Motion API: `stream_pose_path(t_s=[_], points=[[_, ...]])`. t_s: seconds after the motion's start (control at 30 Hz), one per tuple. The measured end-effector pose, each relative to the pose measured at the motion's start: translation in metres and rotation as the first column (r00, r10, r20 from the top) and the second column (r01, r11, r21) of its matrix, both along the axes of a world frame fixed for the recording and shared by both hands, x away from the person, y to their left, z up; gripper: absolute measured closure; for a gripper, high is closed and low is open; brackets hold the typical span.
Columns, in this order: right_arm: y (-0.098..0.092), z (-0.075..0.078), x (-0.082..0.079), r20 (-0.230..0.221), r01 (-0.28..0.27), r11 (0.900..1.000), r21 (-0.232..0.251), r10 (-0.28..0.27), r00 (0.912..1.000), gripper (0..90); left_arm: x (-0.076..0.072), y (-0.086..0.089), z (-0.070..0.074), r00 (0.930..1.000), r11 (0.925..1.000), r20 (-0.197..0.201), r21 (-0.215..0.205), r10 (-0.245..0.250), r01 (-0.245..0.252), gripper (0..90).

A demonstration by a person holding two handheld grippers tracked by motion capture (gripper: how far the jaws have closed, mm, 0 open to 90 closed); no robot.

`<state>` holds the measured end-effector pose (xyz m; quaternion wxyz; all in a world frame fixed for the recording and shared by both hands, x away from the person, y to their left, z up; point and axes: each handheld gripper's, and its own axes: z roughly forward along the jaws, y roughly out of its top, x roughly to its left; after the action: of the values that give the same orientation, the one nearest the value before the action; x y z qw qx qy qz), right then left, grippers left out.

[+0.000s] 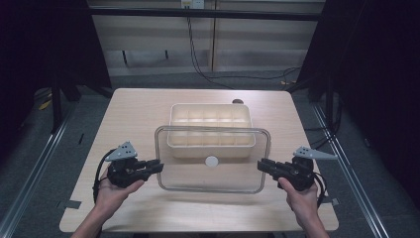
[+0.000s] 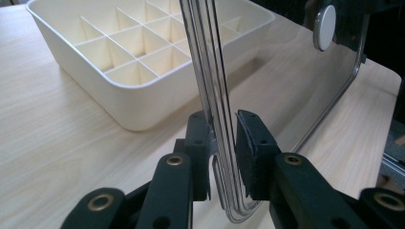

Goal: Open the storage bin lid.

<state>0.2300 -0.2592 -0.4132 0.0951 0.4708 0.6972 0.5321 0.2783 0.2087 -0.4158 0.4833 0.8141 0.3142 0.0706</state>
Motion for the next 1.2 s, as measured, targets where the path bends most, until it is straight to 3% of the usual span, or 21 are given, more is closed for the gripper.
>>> stream_pose_path(t_s=[0.53,0.87,1.2], points=[[0.007,-0.011,-0.015,-0.028,-0.021,1.0,-0.016,0.02,0.9994,73.6,-0.013,0.006,-0.021,0.9968,0.9992,-0.076,0.028,-0.026,0.028,75.6],[0.003,-0.029,-0.024,-0.078,-0.019,1.0,0.009,0.019,0.9968,73.2,-0.024,0.003,-0.022,0.9955,0.998,-0.087,0.045,-0.04,0.044,75.4],[0.006,-0.031,-0.032,-0.087,-0.035,0.999,0.013,0.036,0.9955,73.0,-0.036,0.008,-0.023,0.9937,0.9973,-0.101,0.049,-0.048,0.053,75.1]])
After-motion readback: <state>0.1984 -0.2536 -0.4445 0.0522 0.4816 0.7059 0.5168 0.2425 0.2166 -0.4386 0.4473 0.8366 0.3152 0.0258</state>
